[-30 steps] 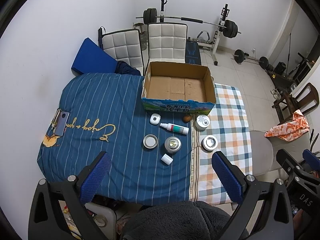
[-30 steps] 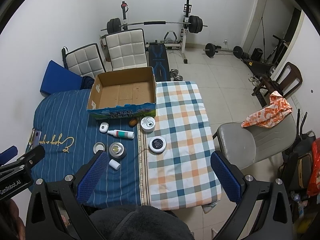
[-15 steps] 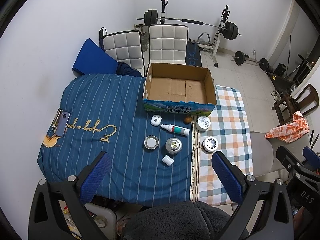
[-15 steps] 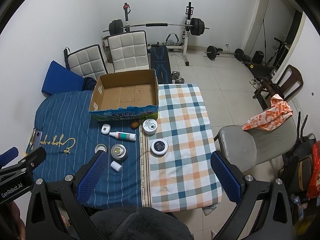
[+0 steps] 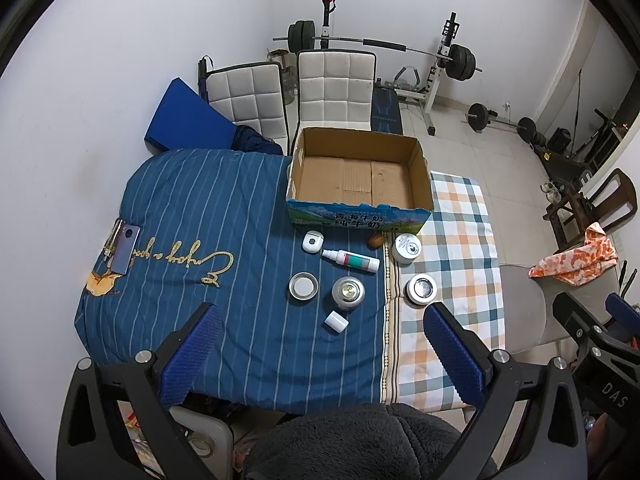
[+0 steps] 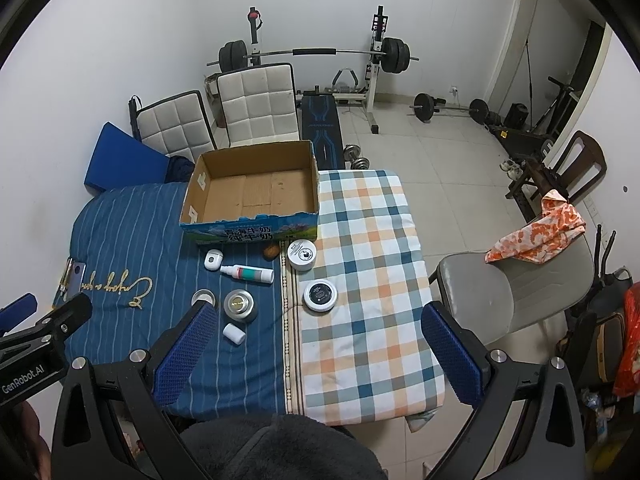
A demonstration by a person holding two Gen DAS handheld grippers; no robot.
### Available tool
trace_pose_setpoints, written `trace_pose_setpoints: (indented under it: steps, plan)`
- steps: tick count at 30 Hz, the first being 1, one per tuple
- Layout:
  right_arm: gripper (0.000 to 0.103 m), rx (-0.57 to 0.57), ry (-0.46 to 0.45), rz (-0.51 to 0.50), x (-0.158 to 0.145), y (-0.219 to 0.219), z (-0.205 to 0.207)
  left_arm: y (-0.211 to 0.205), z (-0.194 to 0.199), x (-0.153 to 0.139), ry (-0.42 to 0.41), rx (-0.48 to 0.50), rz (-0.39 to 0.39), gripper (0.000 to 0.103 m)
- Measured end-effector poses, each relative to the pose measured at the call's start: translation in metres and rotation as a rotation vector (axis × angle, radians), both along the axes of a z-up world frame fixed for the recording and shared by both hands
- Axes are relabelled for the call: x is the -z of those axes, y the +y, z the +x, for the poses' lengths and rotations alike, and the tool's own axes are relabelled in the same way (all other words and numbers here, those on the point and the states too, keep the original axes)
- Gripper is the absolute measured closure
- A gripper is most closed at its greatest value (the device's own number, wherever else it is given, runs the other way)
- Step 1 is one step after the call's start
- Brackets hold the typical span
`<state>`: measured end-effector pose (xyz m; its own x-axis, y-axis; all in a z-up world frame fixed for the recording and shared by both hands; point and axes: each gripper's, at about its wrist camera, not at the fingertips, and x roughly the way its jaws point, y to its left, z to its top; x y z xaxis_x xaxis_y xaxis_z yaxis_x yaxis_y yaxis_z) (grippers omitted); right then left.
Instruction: Organize rigid objects
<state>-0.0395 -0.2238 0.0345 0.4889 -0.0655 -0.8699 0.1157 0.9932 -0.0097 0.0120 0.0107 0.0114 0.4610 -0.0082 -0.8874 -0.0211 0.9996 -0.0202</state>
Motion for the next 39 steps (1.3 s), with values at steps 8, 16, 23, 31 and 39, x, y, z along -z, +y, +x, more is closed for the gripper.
trace_pose_setpoints:
  steps: [8,16,23,31,39]
  plan:
    - [0.0,-0.002,-0.002,0.005,-0.001,0.001,0.0,-0.002,-0.004,0.005,0.003,0.014,0.004,0.0]
    - [0.0,-0.004,0.0,0.01,-0.002,0.004,0.0,-0.003,-0.005,0.006,0.001,0.013,0.006,0.0]
    - [0.0,-0.001,-0.003,0.01,0.0,0.006,0.0,-0.003,-0.005,0.009,0.004,0.013,0.002,0.0]
    - [0.0,-0.005,0.004,0.013,0.005,0.007,0.001,-0.002,-0.002,0.015,0.02,0.001,-0.018,0.0]
    - [0.0,0.0,0.086,0.047,0.047,-0.002,0.039,0.003,0.032,0.04,0.059,-0.028,-0.044,0.0]
